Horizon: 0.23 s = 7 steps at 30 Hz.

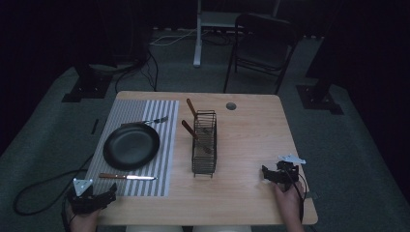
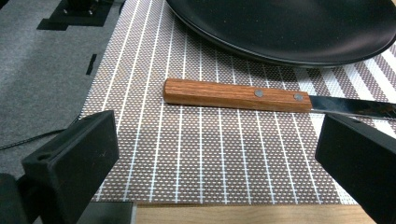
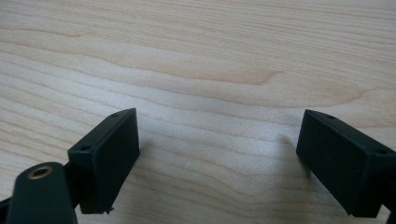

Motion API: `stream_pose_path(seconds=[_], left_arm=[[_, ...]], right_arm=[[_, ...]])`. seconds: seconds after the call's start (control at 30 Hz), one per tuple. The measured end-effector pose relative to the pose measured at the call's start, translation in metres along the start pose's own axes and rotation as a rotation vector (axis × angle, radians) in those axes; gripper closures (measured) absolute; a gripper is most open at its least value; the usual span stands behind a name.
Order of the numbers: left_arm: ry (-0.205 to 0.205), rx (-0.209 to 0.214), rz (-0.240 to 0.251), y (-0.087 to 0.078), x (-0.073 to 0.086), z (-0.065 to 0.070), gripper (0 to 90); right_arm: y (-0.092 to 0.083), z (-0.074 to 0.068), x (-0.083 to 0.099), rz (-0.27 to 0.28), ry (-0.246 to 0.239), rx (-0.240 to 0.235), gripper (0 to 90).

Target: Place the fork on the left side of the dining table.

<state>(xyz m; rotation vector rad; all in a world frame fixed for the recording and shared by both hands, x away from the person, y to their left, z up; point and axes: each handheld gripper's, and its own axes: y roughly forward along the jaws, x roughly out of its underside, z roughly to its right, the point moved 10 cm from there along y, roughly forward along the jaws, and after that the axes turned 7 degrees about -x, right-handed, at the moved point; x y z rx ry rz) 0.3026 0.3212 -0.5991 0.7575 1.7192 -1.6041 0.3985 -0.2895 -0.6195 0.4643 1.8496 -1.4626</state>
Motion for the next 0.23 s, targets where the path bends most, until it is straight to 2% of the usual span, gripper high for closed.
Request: stream_pose_path(seconds=[0.23], left_arm=[[-0.053, 0.02, -0.004, 0.0006, -0.0001, -0.0013, 0.0]], right_arm=[[0.0, 0.0, -0.0001, 0.0, 0.0, 0.0, 12.9]])
